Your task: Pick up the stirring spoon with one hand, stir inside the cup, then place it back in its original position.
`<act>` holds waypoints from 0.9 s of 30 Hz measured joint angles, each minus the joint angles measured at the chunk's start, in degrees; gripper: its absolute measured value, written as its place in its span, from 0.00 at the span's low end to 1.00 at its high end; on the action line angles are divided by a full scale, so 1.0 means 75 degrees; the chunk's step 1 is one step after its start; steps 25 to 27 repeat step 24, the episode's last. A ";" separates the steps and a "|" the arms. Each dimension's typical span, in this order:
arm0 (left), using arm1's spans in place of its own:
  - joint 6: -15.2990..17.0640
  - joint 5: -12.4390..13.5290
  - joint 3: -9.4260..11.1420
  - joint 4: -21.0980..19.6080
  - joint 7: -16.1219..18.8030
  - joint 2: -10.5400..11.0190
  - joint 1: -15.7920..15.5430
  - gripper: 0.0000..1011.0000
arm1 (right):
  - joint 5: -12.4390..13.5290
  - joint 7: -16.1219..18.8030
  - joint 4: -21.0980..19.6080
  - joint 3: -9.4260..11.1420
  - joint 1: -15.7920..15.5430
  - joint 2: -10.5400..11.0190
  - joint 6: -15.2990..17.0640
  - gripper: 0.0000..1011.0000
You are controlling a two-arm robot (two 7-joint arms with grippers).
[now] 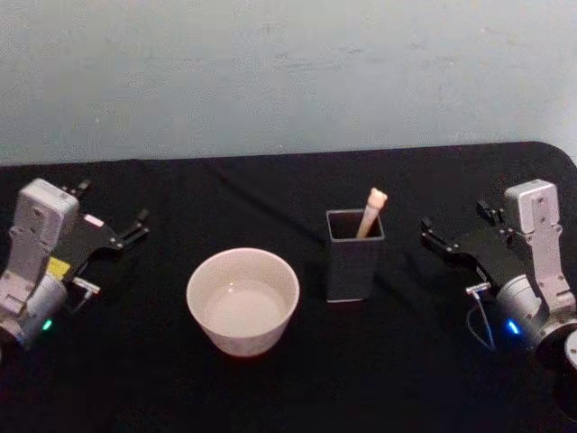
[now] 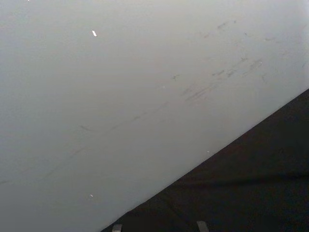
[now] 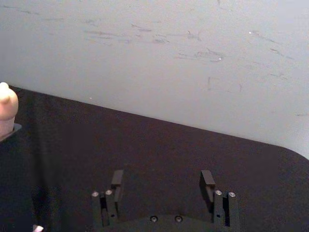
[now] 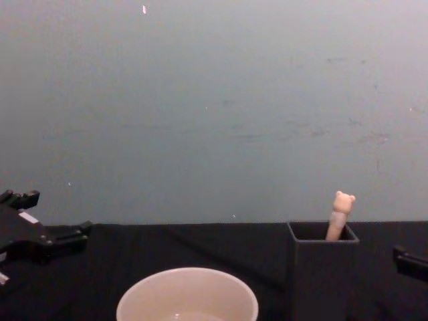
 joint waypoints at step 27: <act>0.0000 0.0000 0.0000 0.0000 0.0000 0.0000 0.0000 0.99 | 0.0023 -0.0012 -0.0021 0.0007 -0.0012 0.0009 -0.0011 0.99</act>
